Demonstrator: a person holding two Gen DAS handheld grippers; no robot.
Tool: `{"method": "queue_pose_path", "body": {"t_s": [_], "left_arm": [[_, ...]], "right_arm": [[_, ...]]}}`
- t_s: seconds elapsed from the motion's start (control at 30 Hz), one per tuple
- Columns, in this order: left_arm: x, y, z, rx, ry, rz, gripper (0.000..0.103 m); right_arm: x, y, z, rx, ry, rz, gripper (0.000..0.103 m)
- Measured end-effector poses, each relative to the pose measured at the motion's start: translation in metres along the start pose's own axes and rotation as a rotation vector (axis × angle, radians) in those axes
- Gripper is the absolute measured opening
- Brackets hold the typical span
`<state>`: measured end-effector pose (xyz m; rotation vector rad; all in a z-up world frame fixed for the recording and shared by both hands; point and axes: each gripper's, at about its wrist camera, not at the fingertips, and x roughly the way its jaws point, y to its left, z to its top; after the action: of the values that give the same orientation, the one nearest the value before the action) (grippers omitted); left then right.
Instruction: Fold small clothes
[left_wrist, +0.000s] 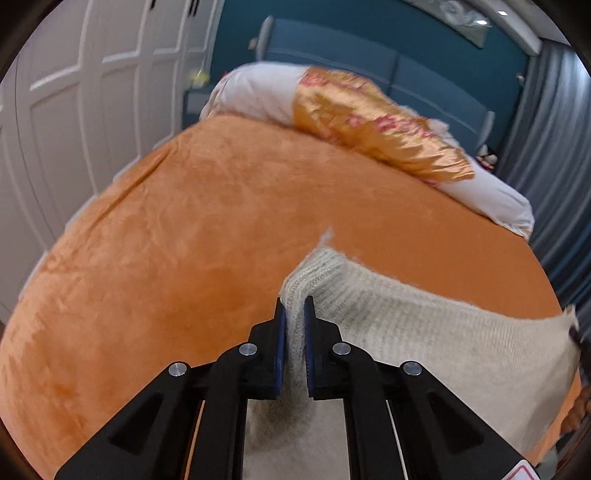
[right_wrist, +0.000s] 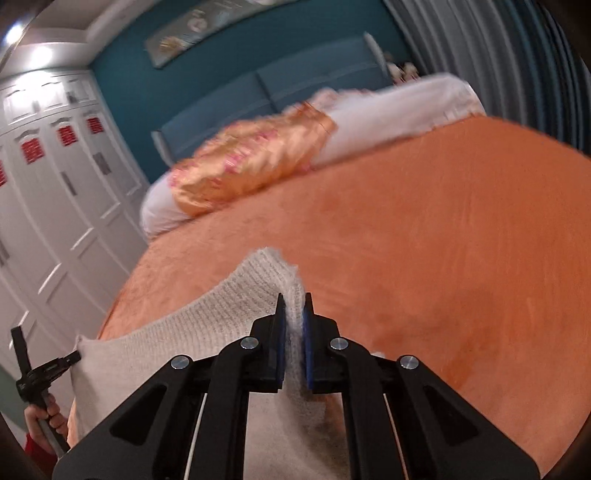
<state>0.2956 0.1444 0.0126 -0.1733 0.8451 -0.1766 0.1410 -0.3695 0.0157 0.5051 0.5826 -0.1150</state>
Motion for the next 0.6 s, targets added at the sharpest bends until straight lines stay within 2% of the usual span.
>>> {"method": "queue_pose_path", "body": {"t_s": [0.07, 0.17, 0.23, 0.3, 0.4, 0.43, 0.5, 0.53, 0.6], "left_arm": [[0.036, 0.003, -0.015, 0.027, 0.077, 0.064, 0.006], [0.078, 0.011, -0.047, 0.035, 0.179, 0.126, 0.006], [0.088, 0.018, -0.061, 0.02, 0.186, 0.135, 0.008], [0.088, 0.019, -0.066, 0.02, 0.158, 0.145, 0.01], [0.089, 0.013, -0.067, 0.06, 0.157, 0.188, 0.016], [0.086, 0.009, -0.065, 0.068, 0.149, 0.195, 0.02], [0.06, 0.002, -0.061, 0.072, 0.101, 0.2, 0.031], [0.046, -0.001, -0.06, 0.07, 0.073, 0.199, 0.031], [0.005, -0.013, -0.063, 0.079, 0.022, 0.162, 0.031]], "right_arm": [[0.035, -0.017, -0.015, 0.028, 0.081, -0.055, 0.006], [0.077, -0.033, -0.047, -0.004, 0.202, -0.159, 0.006], [0.091, -0.045, -0.061, -0.017, 0.247, -0.191, 0.006], [0.089, -0.048, -0.064, -0.001, 0.243, -0.178, 0.007], [0.091, -0.041, -0.061, -0.04, 0.271, -0.205, 0.009], [0.089, -0.037, -0.057, -0.04, 0.27, -0.216, 0.015], [0.062, -0.027, -0.051, -0.021, 0.211, -0.246, 0.024], [0.047, -0.018, -0.047, -0.029, 0.171, -0.249, 0.024], [0.009, 0.011, -0.052, -0.078, 0.104, -0.192, 0.024]]}}
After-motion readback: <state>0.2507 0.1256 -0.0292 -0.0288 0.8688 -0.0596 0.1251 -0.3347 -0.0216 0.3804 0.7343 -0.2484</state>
